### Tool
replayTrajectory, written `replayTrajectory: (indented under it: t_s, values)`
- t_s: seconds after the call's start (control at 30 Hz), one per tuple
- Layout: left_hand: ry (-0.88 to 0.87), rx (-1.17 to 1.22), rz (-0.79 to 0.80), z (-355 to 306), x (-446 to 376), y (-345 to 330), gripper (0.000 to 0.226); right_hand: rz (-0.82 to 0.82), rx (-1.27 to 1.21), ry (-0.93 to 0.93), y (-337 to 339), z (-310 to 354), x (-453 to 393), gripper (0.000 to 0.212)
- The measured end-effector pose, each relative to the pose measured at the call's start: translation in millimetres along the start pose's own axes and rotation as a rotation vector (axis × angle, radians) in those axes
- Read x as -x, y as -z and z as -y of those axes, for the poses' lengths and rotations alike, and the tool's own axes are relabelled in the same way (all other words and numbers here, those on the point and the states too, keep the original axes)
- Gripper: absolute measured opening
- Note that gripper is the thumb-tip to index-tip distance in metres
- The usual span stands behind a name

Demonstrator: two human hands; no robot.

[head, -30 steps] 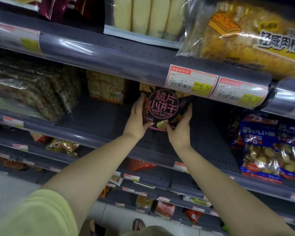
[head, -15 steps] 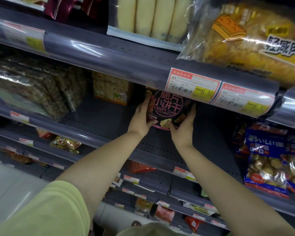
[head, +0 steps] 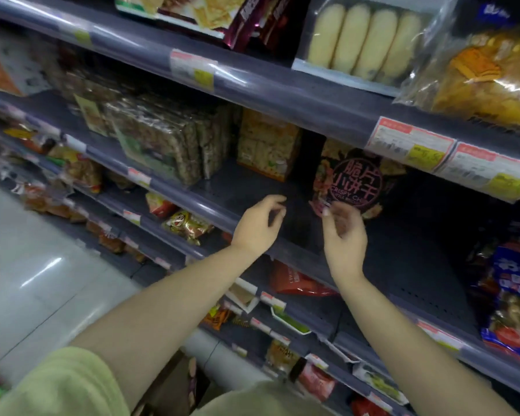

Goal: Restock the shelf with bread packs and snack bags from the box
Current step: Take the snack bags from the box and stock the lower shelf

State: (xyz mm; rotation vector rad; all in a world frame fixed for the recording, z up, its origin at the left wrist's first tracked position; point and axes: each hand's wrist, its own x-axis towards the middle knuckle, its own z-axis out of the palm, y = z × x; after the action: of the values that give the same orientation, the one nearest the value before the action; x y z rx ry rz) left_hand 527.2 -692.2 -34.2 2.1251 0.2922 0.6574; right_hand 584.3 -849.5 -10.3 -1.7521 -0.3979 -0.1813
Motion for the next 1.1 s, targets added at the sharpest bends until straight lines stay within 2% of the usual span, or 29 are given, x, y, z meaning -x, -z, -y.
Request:
replayTrajectory:
  t_s: [0.13, 0.3, 0.43, 0.6, 0.73, 0.9, 1.03, 1.1]
  values:
    - [0.129, -0.055, -0.072, 32, 63, 59, 0.032, 0.274, -0.079, -0.023, -61, 37, 43, 0.024]
    - [0.419, -0.2, -0.104, 91, 177, 130, 0.04, 0.615, -0.171, -0.022, -144, 77, 125, 0.017]
    - [0.612, -0.268, -0.238, 129, 280, 171, 0.035, 0.877, -0.223, -0.058, -198, 94, 198, 0.021]
    - [0.901, -0.194, -0.385, 159, 392, 186, 0.04, 1.123, -0.2, -0.081, -242, 76, 282, 0.026]
    - [1.042, -0.161, -0.439, 183, 459, 174, 0.045, 1.312, -0.12, -0.081, -265, 32, 333, 0.028]
    - [1.181, -0.05, -0.447, 226, 506, 136, 0.057, 1.441, 0.034, -0.113, -285, -55, 366, 0.038]
    - [1.218, -0.033, -0.406, 274, 515, 105, 0.058, 1.393, 0.186, -0.174, -294, -137, 373, 0.042]
    - [1.24, -0.032, -0.394, 301, 512, 93, 0.058, 1.318, 0.262, -0.24, -298, -176, 374, 0.043]
